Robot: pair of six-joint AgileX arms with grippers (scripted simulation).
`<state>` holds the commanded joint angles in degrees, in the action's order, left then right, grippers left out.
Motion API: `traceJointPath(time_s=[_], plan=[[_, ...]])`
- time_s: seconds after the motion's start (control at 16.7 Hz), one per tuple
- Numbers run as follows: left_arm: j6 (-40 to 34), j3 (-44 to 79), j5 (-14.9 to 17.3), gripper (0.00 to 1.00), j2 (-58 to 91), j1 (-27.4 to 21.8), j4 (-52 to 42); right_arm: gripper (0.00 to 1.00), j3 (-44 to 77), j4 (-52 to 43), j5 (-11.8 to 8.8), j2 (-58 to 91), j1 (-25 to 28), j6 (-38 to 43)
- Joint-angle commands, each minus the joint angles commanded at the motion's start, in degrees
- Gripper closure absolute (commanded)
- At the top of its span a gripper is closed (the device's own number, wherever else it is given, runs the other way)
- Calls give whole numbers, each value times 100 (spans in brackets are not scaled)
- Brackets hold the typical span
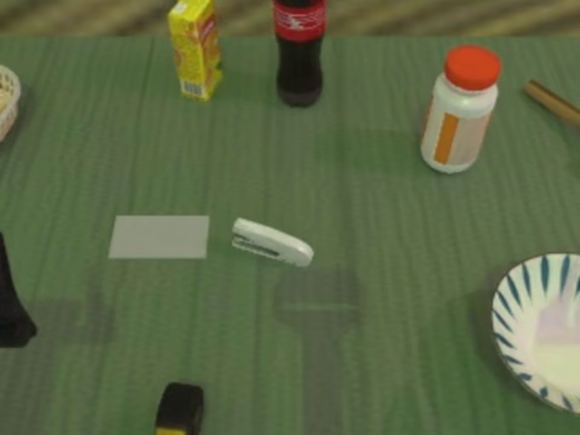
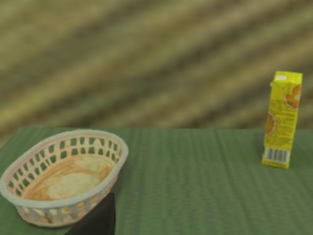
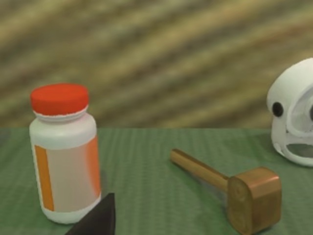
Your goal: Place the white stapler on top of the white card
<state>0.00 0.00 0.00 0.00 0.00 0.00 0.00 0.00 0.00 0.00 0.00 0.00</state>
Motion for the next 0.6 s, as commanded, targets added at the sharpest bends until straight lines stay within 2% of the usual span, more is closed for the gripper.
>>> traceJointPath(time_s=[0.3,0.6], plan=[[277,332,114,0,338,-140,-321,0,0,0,0,0,0,0],[1524,1938,523,0,2126,-706,-1755,0,0,0,0,0,0,0]])
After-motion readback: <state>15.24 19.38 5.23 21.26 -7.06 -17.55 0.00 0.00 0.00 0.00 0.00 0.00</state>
